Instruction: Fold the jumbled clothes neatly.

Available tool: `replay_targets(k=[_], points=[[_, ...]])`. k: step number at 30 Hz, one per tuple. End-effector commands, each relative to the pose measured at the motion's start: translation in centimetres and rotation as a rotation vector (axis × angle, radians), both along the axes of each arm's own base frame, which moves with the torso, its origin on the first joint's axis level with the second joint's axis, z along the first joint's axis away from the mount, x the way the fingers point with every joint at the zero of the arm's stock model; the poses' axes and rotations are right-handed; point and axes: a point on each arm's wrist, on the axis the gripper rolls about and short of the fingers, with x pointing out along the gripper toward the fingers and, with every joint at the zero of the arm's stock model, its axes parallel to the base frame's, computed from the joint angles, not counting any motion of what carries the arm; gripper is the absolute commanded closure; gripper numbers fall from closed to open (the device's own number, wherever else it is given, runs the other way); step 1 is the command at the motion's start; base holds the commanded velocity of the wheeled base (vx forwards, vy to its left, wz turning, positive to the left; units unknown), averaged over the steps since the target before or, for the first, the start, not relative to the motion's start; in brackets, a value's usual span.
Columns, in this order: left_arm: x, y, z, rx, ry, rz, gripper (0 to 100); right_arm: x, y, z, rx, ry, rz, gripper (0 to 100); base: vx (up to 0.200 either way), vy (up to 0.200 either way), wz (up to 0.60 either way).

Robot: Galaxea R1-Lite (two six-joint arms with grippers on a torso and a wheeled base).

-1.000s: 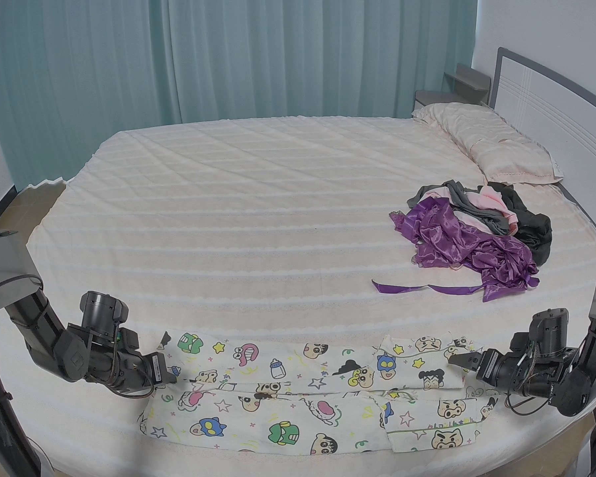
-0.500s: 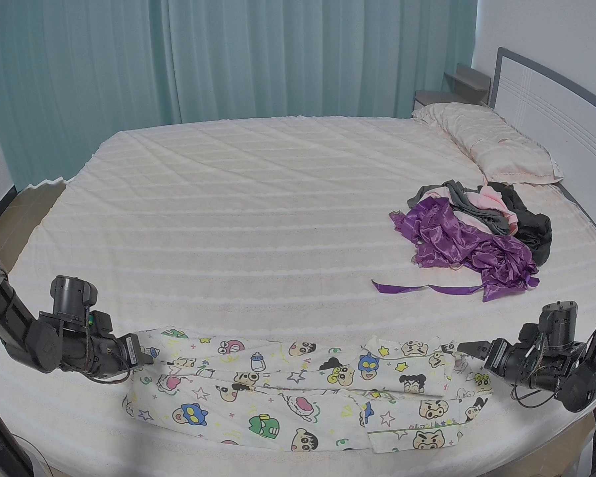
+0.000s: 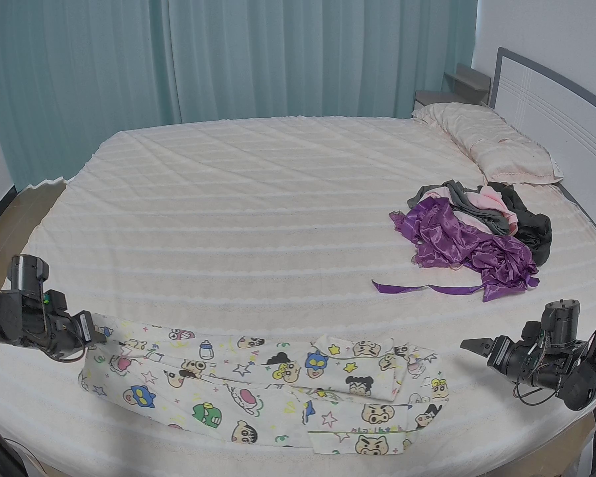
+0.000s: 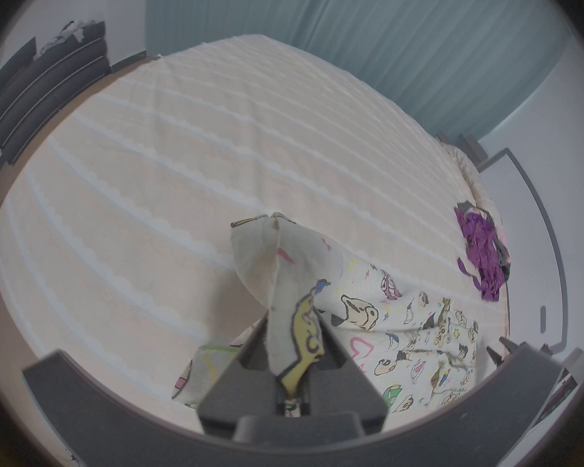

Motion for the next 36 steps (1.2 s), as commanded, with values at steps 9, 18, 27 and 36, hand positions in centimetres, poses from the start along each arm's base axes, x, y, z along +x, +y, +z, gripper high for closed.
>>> replay_targets(k=[9, 18, 27, 36], points=[[-0.9, 3.2, 5.3, 0.039, -0.071, 0.103, 100, 0.2, -0.3, 0.4, 0.002, -0.023, -0.014, 0, 0.0, 0.0, 0.0], [-0.8, -4.2, 5.2, 0.069, -0.006, -0.051, 100, 0.1, -0.3, 0.7, 0.003, -0.034, -0.011, 0, 0.0, 0.0, 0.0], [-1.8, -15.4, 5.5, 0.09, -0.023, -0.159, 100, 0.0, -0.2, 0.8, 0.003, -0.038, -0.007, 0, 0.0, 0.0, 0.0], [-2.0, -27.3, 3.8, 0.133, -0.043, -0.3, 100, -0.1, -0.1, 0.8, 0.003, -0.038, -0.002, 0, 0.0, 0.0, 0.0]])
